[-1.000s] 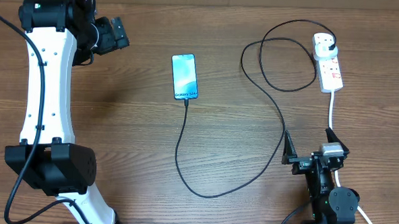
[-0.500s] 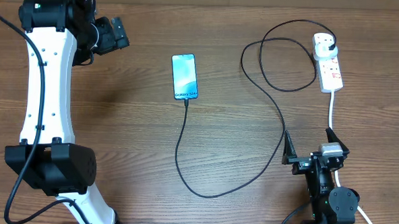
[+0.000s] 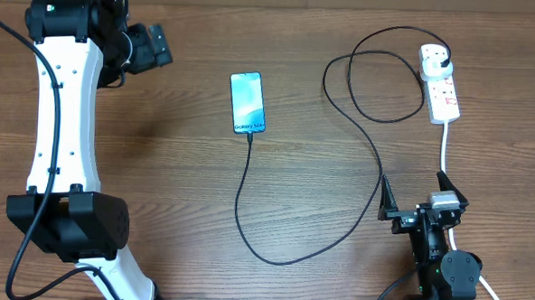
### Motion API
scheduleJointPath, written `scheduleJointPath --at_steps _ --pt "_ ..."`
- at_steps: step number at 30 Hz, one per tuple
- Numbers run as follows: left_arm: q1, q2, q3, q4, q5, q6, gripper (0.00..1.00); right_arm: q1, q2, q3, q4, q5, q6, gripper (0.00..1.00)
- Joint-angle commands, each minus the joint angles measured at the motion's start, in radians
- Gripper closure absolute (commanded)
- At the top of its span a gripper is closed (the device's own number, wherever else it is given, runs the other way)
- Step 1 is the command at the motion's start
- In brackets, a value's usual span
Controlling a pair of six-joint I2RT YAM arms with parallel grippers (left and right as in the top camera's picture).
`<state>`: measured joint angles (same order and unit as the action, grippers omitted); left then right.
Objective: Plug charger to phone and switch on socket
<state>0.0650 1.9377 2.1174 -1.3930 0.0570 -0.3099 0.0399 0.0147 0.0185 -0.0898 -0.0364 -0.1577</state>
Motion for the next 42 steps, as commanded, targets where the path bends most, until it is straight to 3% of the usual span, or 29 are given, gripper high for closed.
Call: scheduleJointPath --at_steps 1,15,21,28,37,42 --pt "-0.013 0.007 -0.001 -0.050 -0.176 0.075 0.00 0.004 -0.012 -0.010 0.006 0.009 -0.001 0.00" --pt "-0.021 -0.197 -0.011 -0.042 -0.186 0.051 0.00 0.004 -0.012 -0.010 0.006 0.009 -0.001 0.00" --pt "-0.021 -0.264 -0.083 0.004 -0.114 0.077 0.00 0.004 -0.012 -0.010 0.006 0.009 -0.001 0.00" --pt "-0.021 -0.423 -0.377 0.193 -0.108 0.098 0.00 0.004 -0.012 -0.010 0.006 0.009 0.000 0.00" --pt "-0.020 -0.781 -0.881 0.549 -0.031 0.190 0.00 0.004 -0.012 -0.010 0.006 0.009 -0.001 0.00" --pt "-0.019 -0.994 -1.061 0.582 -0.041 0.202 0.00 0.004 -0.012 -0.010 0.006 0.009 -0.001 0.00"
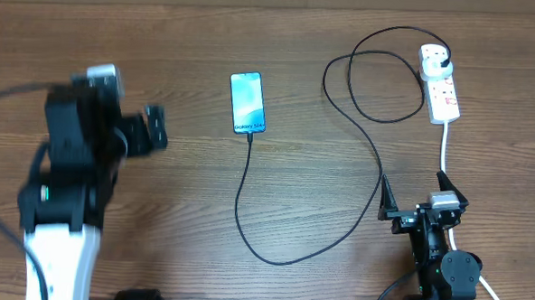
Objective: Plug charger to phone and switch on socket
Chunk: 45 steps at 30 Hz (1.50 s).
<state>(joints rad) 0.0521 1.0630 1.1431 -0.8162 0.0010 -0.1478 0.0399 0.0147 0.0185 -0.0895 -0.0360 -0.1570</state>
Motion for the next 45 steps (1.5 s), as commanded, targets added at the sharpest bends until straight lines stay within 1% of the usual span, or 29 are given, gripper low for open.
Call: scheduleJointPath --at_steps 1,4,6,9,12,14,17,23,27,30,35,42,45 --pt "-0.006 -0.168 -0.116 0.004 0.015 0.040 0.00 0.004 -0.012 -0.010 0.005 0.009 -0.002 0.00" --pt "-0.006 -0.312 -0.194 0.007 0.014 0.050 0.00 0.004 -0.012 -0.010 0.005 0.009 -0.001 0.00" --pt "-0.006 -0.413 -0.253 0.021 0.015 0.103 0.00 0.004 -0.012 -0.010 0.005 0.009 -0.002 0.00" --pt "-0.006 -0.500 -0.320 0.037 0.019 0.150 0.00 0.004 -0.012 -0.010 0.005 0.009 -0.002 0.00" --pt "-0.006 -0.579 -0.406 0.071 0.028 0.152 0.00 0.004 -0.012 -0.010 0.005 0.009 -0.002 0.00" --pt "-0.006 -0.621 -0.468 0.122 0.058 0.152 0.00 0.004 -0.012 -0.010 0.005 0.009 -0.002 0.00" --pt "-0.006 -0.674 -0.566 0.247 0.105 0.152 0.00 0.004 -0.012 -0.010 0.005 0.009 -0.002 0.00" --pt "-0.006 -0.785 -0.742 0.489 0.123 0.145 0.00 0.004 -0.012 -0.010 0.005 0.009 -0.001 0.00" --pt "-0.006 -0.873 -0.831 0.574 0.119 0.140 0.00 0.004 -0.012 -0.010 0.005 0.009 -0.002 0.00" --pt "-0.005 -0.927 -0.878 0.598 0.104 0.140 0.00 0.004 -0.012 -0.010 0.005 0.009 -0.002 0.00" --pt "-0.005 -0.978 -0.940 0.668 0.061 0.085 0.00 0.004 -0.012 -0.010 0.005 0.009 -0.002 0.00" --pt "-0.006 -1.042 -1.054 0.827 0.061 0.026 0.01 0.004 -0.012 -0.010 0.005 0.009 -0.002 0.00" --pt "-0.006 -1.061 -1.107 0.881 0.024 -0.027 0.00 0.004 -0.012 -0.010 0.005 0.009 -0.002 0.00"
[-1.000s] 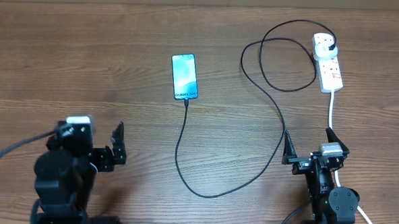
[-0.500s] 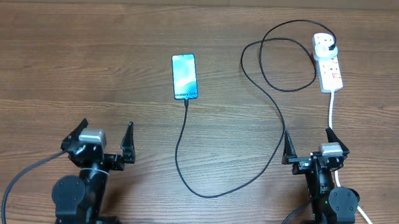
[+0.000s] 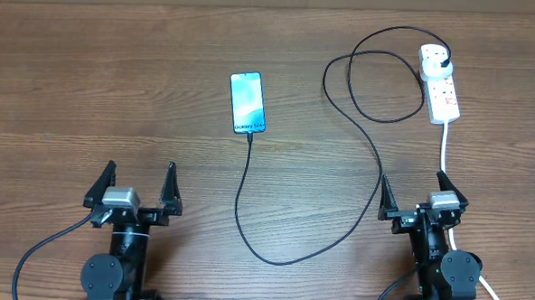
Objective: Plug charger to phone and switch on socket
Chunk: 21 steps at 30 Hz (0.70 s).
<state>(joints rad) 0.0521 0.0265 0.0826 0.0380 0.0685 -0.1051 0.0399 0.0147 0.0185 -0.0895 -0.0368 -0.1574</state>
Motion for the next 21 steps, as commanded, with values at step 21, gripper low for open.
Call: scheduleJointPath --at_steps 21 --pt "-0.006 -0.024 -0.078 -0.113 -0.120 0.076 0.00 0.004 -0.012 -0.010 0.005 0.010 -0.001 0.00"
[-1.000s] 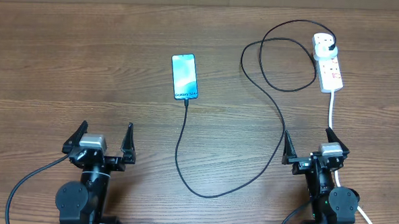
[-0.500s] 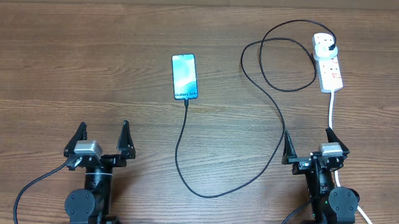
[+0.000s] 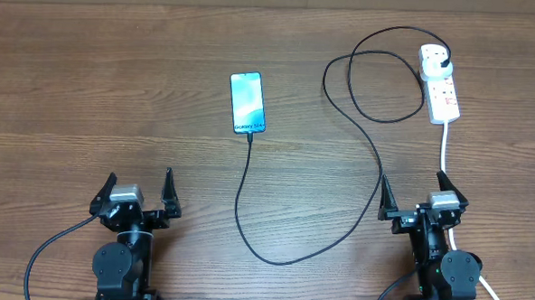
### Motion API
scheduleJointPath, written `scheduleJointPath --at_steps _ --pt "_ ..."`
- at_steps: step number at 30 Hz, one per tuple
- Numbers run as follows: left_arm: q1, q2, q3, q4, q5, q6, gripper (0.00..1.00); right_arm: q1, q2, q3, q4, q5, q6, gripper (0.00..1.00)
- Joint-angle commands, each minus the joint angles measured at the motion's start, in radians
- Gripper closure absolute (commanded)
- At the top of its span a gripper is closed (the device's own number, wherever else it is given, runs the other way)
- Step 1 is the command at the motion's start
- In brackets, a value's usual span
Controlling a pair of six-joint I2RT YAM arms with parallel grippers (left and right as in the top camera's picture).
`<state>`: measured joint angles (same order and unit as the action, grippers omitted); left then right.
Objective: Plug charger to phone and switch on socket
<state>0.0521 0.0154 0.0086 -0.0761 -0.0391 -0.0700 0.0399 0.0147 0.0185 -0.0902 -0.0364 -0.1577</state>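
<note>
In the overhead view the phone (image 3: 248, 102) lies face up near the table's middle, its screen lit. A black charger cable (image 3: 247, 194) is plugged into its near end and loops round to the plug in the white socket strip (image 3: 439, 83) at the far right. My left gripper (image 3: 137, 191) rests open near the front left edge, nothing between its fingers. My right gripper (image 3: 424, 195) rests open at the front right, beside the strip's white lead. Both are well away from the phone and the socket.
The socket strip's white lead (image 3: 445, 149) runs down the right side toward the right arm. The black cable forms a wide loop (image 3: 379, 82) left of the strip and a long curve across the table's middle. Bare wooden tabletop (image 3: 116, 89) lies elsewhere.
The left arm at the front left edge has turned slightly, its gripper shifted a little to the right. The phone, cable, socket strip and right arm are unchanged.
The left arm was stretched out to the far left with its gripper left of the phone. It was then drawn back nearer the front. Then it was folded at the front left edge, where it stays now. The cable stayed in the phone throughout.
</note>
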Motion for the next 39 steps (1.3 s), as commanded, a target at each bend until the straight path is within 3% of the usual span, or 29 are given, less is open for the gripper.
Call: scheduleJointPath --at_steps 1,39 --pt "-0.006 -0.013 -0.004 0.001 -0.011 0.040 0.00 0.004 -0.012 -0.010 0.006 0.009 -0.001 0.00" --pt "-0.006 -0.012 -0.003 0.001 0.010 0.041 0.00 0.004 -0.012 -0.010 0.006 0.009 0.000 0.00"
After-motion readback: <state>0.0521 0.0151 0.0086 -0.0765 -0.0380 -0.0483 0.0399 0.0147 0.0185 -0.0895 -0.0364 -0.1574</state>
